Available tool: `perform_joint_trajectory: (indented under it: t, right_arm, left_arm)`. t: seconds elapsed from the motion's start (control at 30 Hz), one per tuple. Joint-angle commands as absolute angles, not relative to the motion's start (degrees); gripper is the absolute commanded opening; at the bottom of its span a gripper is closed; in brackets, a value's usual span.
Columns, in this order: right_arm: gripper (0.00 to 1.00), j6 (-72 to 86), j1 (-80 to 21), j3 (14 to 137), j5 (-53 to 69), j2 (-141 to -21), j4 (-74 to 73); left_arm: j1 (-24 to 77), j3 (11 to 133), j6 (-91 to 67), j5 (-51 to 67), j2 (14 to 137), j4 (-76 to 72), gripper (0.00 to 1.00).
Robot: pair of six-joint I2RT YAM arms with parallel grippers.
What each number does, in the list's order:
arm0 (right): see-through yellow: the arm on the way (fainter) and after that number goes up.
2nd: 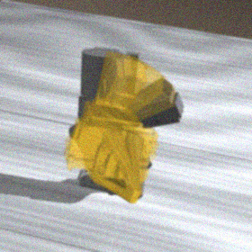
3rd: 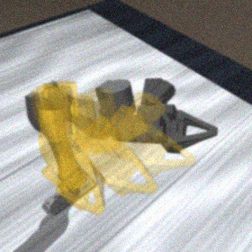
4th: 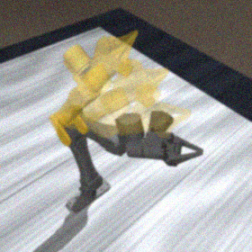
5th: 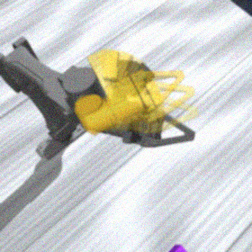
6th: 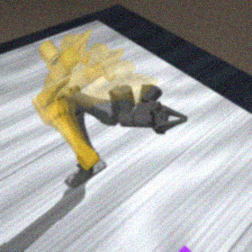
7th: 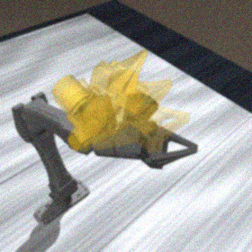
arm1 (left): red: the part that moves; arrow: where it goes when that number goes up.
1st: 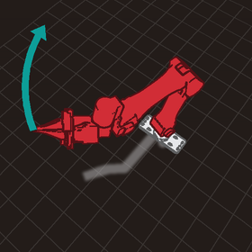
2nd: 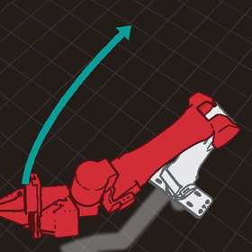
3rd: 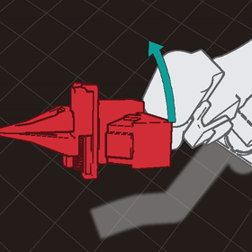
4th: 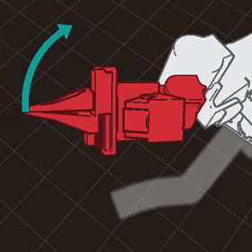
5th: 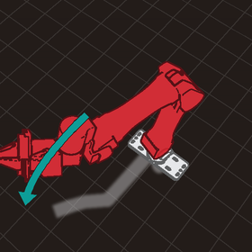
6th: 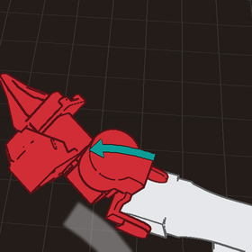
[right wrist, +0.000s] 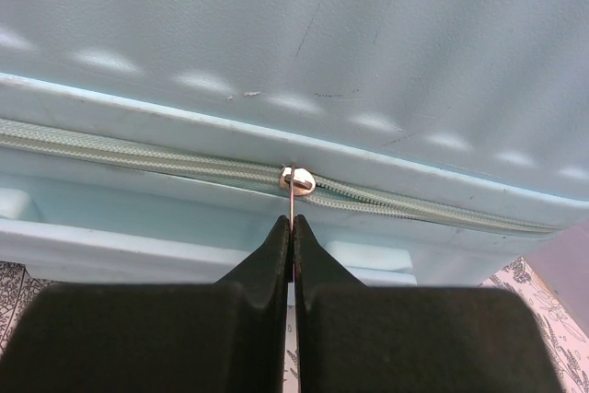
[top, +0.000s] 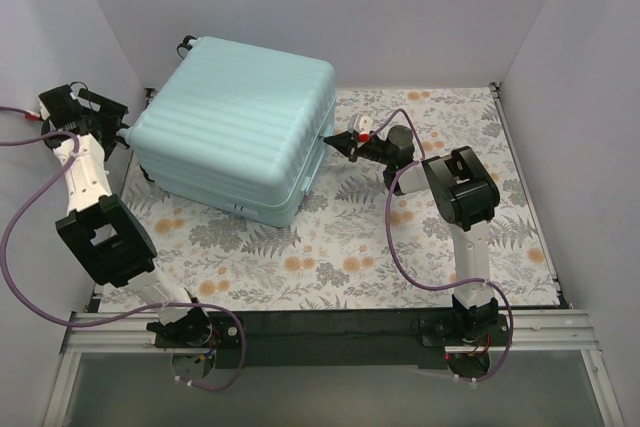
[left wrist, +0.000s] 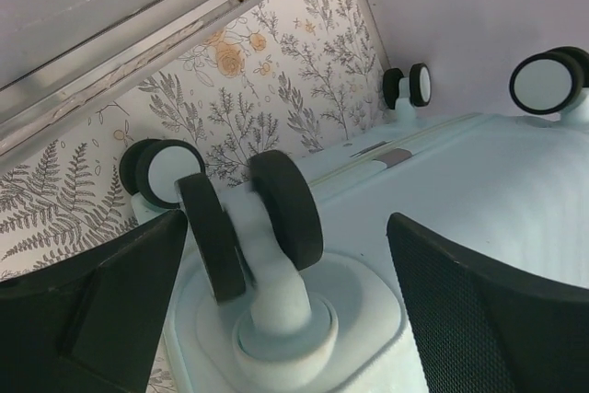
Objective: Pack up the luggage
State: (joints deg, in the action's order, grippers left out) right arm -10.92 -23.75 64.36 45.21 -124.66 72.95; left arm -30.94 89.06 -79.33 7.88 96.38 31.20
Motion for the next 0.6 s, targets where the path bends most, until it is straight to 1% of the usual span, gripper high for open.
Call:
perform_joint_trajectory:
  t: [0.0, 0.17, 0.27, 0.5, 0.53, 0.57]
  right_arm:
    - [0.01, -12.13, -24.7, 66.8, 47.02, -124.19, 84.02]
    - [0.01, -12.57, -24.43, 66.45, 47.11, -123.93, 83.15]
    - [0.01, -12.83, -24.35, 66.27, 47.02, -123.75, 82.97]
    - [0.01, -13.1, -24.26, 66.09, 46.85, -123.66, 82.53]
    - [0.01, -13.18, -24.34, 66.09, 46.85, -123.58, 82.44]
    - [0.01, -13.36, -24.35, 66.09, 46.85, -123.57, 82.44]
  left_arm:
    - [-30.85, 90.34, -79.28, 7.2, 98.34, 32.52, 0.89]
    - [-29.62, 92.19, -78.66, 10.45, 101.07, 31.91, 0.89]
    - [-28.66, 92.29, -78.92, 11.95, 101.95, 30.85, 0.85]
    - [-26.54, 94.57, -79.01, 15.11, 104.15, 29.88, 0.68]
    - [-26.28, 94.92, -78.75, 15.38, 104.67, 29.88, 0.6]
    - [-26.19, 95.7, -78.58, 15.64, 105.03, 29.97, 0.58]
